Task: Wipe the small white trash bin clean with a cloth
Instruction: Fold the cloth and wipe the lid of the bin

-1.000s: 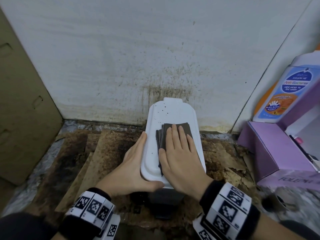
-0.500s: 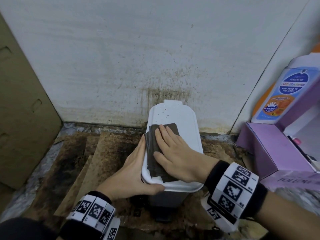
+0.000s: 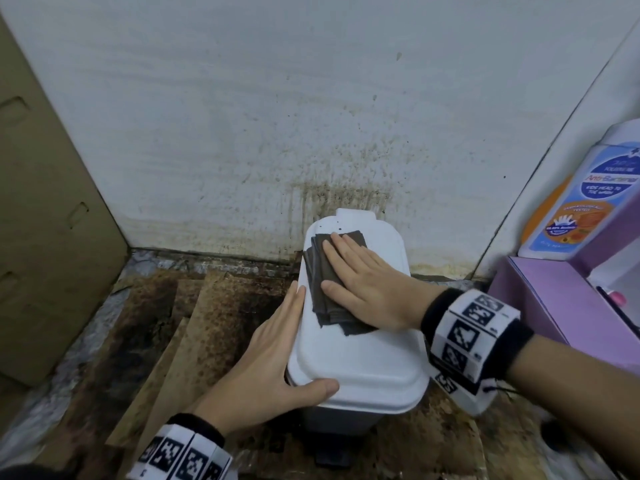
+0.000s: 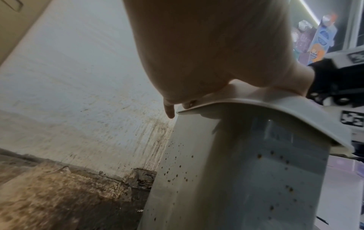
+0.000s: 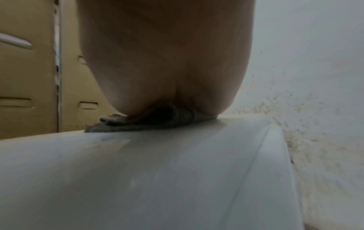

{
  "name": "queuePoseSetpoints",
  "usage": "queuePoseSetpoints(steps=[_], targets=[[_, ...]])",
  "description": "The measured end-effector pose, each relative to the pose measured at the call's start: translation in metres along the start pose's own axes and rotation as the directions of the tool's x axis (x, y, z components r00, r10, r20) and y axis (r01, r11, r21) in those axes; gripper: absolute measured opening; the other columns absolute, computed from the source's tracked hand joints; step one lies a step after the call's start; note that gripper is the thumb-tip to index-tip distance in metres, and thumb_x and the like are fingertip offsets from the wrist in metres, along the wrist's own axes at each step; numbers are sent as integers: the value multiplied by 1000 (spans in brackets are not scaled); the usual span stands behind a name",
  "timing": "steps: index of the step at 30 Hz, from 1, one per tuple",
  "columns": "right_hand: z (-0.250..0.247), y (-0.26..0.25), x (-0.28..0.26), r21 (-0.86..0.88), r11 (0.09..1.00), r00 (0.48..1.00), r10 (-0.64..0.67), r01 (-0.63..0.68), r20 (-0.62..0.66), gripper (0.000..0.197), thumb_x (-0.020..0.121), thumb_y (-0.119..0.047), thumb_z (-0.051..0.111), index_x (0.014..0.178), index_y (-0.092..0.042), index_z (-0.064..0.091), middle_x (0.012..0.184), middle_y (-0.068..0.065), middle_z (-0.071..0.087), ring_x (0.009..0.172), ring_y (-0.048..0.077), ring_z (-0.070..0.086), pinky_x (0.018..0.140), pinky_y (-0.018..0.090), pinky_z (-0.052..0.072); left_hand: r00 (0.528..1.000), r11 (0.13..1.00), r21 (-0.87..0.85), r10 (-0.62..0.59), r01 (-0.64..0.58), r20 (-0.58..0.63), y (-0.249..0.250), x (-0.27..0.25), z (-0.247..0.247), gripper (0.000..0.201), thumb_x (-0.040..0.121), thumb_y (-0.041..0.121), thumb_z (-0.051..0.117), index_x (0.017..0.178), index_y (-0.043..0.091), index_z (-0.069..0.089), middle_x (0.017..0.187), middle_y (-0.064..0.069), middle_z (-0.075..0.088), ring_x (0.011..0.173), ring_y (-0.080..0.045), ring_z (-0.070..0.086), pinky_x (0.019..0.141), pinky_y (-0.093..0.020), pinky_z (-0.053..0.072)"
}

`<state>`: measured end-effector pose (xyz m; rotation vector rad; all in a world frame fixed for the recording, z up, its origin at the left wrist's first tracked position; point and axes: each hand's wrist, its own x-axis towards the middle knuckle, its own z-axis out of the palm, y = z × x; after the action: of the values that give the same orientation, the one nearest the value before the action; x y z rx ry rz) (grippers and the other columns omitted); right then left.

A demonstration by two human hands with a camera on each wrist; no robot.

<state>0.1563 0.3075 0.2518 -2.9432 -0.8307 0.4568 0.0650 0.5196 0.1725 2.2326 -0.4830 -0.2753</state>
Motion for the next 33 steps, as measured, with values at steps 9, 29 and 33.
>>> queuePoseSetpoints(steps=[9,29,33], targets=[[-26,38,70,-74,993,994,92,-88,51,73,109,-52,17,162,-11,-14,171,11,-19,159,25,-16,129,42,-4,1000,1000,-6,-18,18,20,4,-1,-4,121,79,78,66,149,56,-30,154,43,-33,153,4,-18,128,-42,8],[15,2,-44,-43,999,999,1,-3,-39,75,106,-58,11,162,-16,-17,169,3,-27,155,14,-27,128,34,-10,999,999,26,28,-28,-16,5,0,1,121,80,78,64,152,49,-29,158,37,-32,150,10,-22,129,-41,6],[7,19,-18,-63,998,999,-2,0,-35,77,107,-58,15,163,-14,-13,171,7,-21,158,17,-20,128,35,-8,1000,1000,-11,15,-15,-20,4,0,-1,121,79,77,66,153,53,-27,158,39,-29,152,8,-19,129,-45,9]])
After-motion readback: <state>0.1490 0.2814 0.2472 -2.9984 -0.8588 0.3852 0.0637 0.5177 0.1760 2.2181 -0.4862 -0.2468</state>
